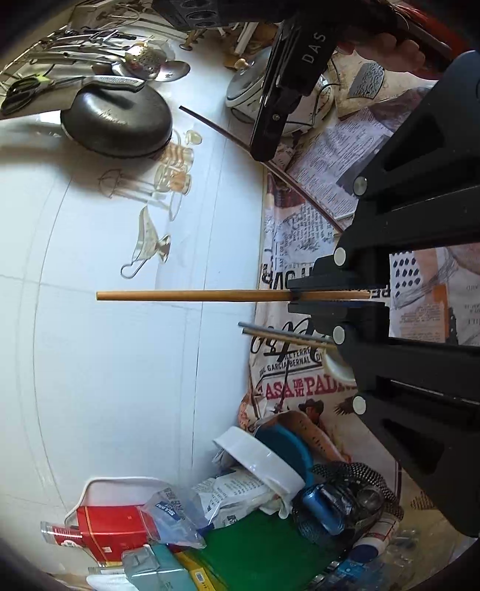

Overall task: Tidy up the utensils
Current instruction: 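Carry the yellow stick with the left tool into the white cup while the right tool inserts the pink chopstick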

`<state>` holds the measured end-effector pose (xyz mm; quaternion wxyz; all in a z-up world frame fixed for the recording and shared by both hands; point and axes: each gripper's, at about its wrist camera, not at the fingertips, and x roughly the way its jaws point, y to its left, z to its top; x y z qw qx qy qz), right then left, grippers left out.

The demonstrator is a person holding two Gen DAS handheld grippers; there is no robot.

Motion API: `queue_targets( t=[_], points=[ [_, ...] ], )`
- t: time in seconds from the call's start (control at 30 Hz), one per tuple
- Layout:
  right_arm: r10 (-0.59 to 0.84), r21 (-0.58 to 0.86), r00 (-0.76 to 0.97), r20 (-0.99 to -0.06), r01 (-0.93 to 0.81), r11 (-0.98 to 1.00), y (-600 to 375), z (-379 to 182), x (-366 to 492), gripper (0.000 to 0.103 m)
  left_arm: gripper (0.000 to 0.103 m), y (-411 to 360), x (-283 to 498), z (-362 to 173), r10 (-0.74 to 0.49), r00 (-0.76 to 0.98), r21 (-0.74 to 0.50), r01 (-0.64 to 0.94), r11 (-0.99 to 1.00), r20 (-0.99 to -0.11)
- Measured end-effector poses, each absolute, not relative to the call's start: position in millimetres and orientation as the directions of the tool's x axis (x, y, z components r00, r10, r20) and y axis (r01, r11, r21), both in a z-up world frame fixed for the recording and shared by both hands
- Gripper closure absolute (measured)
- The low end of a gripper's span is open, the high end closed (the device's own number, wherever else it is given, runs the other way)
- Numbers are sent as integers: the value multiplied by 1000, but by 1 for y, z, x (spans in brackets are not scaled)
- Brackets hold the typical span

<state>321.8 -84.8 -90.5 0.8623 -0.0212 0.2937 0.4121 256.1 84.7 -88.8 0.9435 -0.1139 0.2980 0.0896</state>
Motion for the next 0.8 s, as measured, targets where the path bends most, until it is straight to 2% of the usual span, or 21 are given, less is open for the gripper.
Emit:
queue_targets(
  t=[0.4,0.53,0.8],
  points=[
    [734,219,455,-504,-755,618,-19,-78,324,98,101,138,272,-84,110,820,-164,-241,957,-562],
    [722,217,433,-539,-757,616,4,-90,328,98,101,150,280,-95,106,806,-164,-243,956,-582],
    [661,223,382,-645,-734,641,26,-132,341,98,101,164,299,-144,86,732,-149,-250,957,-675]
  ],
)
